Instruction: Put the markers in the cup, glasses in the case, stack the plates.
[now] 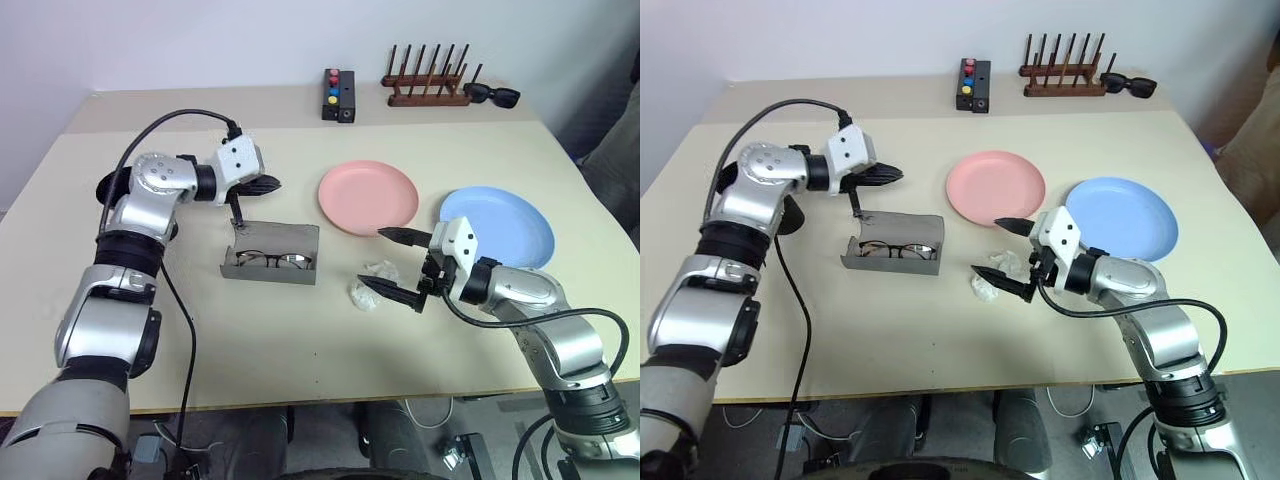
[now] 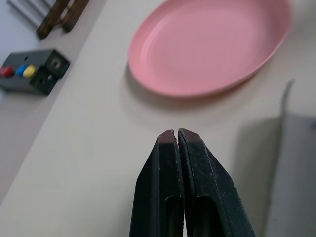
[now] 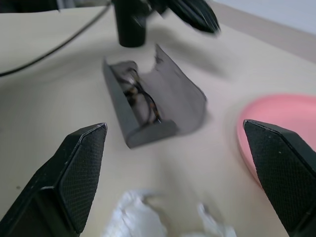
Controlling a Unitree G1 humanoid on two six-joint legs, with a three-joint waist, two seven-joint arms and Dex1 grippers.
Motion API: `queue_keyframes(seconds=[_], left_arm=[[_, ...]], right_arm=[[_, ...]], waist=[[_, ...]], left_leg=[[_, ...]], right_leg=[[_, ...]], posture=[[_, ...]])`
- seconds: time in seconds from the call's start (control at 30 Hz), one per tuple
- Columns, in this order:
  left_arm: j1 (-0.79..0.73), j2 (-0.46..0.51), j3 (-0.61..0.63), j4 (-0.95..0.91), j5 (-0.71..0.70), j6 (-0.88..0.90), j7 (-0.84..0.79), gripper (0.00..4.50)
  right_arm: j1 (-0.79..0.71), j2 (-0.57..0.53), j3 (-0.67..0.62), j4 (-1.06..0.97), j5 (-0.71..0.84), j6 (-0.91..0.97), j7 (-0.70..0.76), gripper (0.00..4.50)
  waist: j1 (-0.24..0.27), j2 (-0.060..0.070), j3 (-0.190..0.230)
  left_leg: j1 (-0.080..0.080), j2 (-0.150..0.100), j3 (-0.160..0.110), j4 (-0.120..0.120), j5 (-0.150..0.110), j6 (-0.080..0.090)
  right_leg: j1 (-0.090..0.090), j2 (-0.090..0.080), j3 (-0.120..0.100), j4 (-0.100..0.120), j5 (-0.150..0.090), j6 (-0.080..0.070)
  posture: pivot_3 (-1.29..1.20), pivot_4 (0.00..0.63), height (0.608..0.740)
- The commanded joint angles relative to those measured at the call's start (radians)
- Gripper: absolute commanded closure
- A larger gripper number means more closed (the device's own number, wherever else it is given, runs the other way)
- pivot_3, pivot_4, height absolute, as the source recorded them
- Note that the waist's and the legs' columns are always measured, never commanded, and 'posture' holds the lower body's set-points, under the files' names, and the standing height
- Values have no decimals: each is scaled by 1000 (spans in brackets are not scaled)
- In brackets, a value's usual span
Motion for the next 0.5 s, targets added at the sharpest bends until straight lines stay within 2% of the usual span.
queue_keyframes(seconds=[0.03,0.23,0.37,0.5], left_arm=[[4,-6,-19,35,53,-31,55,4448],[84,35,-23,-53,-6,27,-170,4448],[159,93,4,-194,-105,95,-339,4448],[226,135,17,-316,-159,156,-405,4448]], right_arm=[[-9,4,-6,-41,16,2,-3,0],[1,4,-10,-42,15,-1,-4,0],[8,6,-11,-41,16,-3,-5,0],[3,11,-6,-31,13,-6,-5,0]], waist=[[0,0,0],[-4,0,0],[-6,0,0],[-5,0,0]], left_leg=[[0,0,0,0,0,0],[0,0,0,-1,0,0],[0,0,0,0,0,0],[0,0,0,0,0,0]], right_leg=[[0,0,0,0,0,0],[-1,0,0,0,0,0],[0,0,0,1,0,0],[0,0,0,1,0,0]], posture=[[0,150,734],[0,150,734],[0,150,734],[0,150,734]])
